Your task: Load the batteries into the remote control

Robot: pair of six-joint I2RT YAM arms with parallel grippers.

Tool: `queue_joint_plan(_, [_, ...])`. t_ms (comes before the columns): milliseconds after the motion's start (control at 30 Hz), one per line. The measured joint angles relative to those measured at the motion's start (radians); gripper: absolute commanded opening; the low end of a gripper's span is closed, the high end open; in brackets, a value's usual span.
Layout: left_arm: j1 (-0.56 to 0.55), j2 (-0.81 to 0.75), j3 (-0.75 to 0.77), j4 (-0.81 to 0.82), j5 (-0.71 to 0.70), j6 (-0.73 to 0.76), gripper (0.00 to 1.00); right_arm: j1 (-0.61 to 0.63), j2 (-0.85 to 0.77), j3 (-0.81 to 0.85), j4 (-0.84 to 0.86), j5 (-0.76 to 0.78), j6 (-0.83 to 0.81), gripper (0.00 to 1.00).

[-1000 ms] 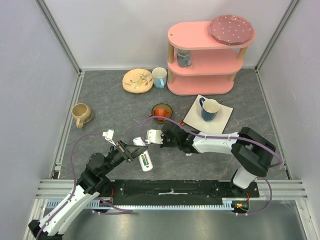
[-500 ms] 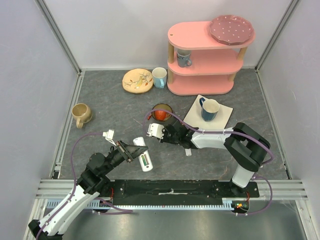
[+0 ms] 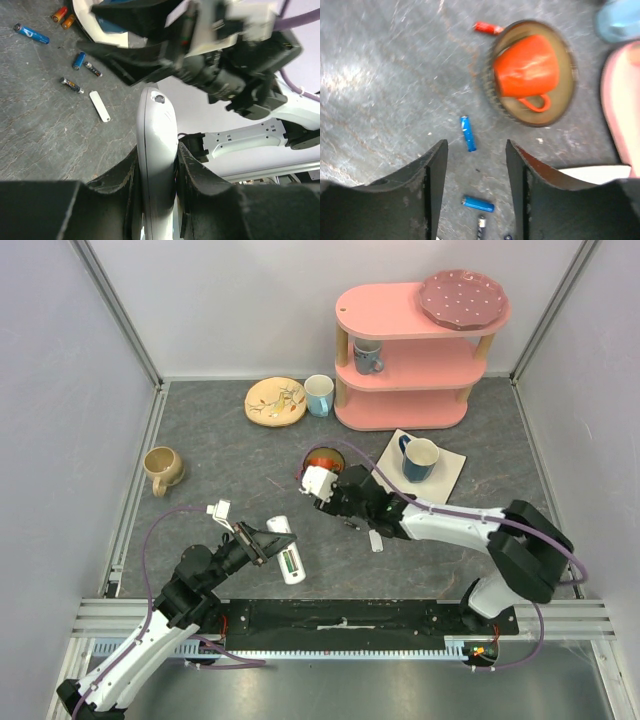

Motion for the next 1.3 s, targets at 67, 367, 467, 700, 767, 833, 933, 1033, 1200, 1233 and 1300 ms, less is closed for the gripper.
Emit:
queue_joint_plan(67, [0.0,0.0,0.0,-0.008,-0.001,0.0,0.02,0.0,-0.06,0.0,-0.001,0.039,0.051,0.68])
queue_joint_plan(367, [0.0,0.0,0.0,-0.015,-0.007,0.0,0.02,-0.01,-0.188,0.041,-0.042,0.156,0.568,0.67])
queue_joint_plan(467, [0.0,0.0,0.0,-0.015,-0.007,0.0,0.02,0.0,-0.212,0.011,-0.024,0.141,0.716,0.94])
queue_joint_plan(700, [0.0,0.0,0.0,-0.015,-0.007,-0.001,0.02,0.067,-0.181,0.009,-0.162,0.343,1.05,0.86])
queue_joint_plan(767, [0.0,0.0,0.0,-0.015,-0.007,-0.001,0.02,0.087,-0.136,0.026,-0.212,0.407,1.124,0.79])
queue_joint_plan(833, [0.0,0.0,0.0,-0.015,-0.006,-0.001,0.02,0.097,-0.088,0.042,-0.248,0.448,1.18,0.71])
queue_joint_plan(933, [0.0,0.0,0.0,-0.017,-0.006,-0.001,0.02,0.106,-0.024,0.057,-0.288,0.497,1.26,0.7])
queue_joint_plan(1033, [0.0,0.0,0.0,-0.018,-0.006,-0.001,0.02,0.106,0.027,0.08,-0.323,0.532,1.316,0.72])
queue_joint_plan(1200, [0.0,0.0,0.0,-0.018,-0.006,-0.001,0.02,0.106,0.109,0.151,-0.344,0.565,1.352,0.78])
queue_joint_plan(1233, [0.0,0.0,0.0,-0.018,-0.007,0.0,0.02,0.106,0.124,0.165,-0.346,0.568,1.353,0.78])
queue_joint_plan(1300, [0.0,0.0,0.0,-0.022,-0.006,0.0,0.02,0.106,0.151,0.191,-0.35,0.574,1.353,0.79])
